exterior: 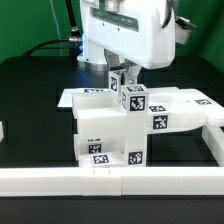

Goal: Assemble chair

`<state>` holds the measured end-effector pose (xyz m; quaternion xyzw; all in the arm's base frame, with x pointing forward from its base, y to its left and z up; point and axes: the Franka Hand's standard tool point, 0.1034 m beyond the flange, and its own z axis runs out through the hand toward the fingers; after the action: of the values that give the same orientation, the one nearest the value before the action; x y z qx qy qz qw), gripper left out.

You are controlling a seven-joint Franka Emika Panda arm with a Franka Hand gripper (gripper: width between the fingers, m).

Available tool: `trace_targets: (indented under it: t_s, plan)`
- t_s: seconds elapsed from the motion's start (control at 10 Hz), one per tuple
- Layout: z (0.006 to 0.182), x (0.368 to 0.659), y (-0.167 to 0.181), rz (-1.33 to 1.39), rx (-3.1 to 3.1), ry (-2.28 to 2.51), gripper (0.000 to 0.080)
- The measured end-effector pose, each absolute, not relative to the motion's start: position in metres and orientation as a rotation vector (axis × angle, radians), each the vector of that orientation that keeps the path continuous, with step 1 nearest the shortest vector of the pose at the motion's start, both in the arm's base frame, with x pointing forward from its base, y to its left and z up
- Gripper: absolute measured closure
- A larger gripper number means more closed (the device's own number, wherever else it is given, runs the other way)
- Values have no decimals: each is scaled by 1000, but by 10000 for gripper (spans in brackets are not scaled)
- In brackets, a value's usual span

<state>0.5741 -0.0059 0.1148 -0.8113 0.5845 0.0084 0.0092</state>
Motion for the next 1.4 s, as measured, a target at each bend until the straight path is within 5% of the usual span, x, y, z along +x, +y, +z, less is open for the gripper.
trace_targets:
  t_s: [0.8,1.0,1.4]
  plan:
    - [115,578,-2,43,-2226,2136,512]
    - [116,579,-1,58,-2274,2089,226]
    - [116,579,-1,44,-2554,1728,151]
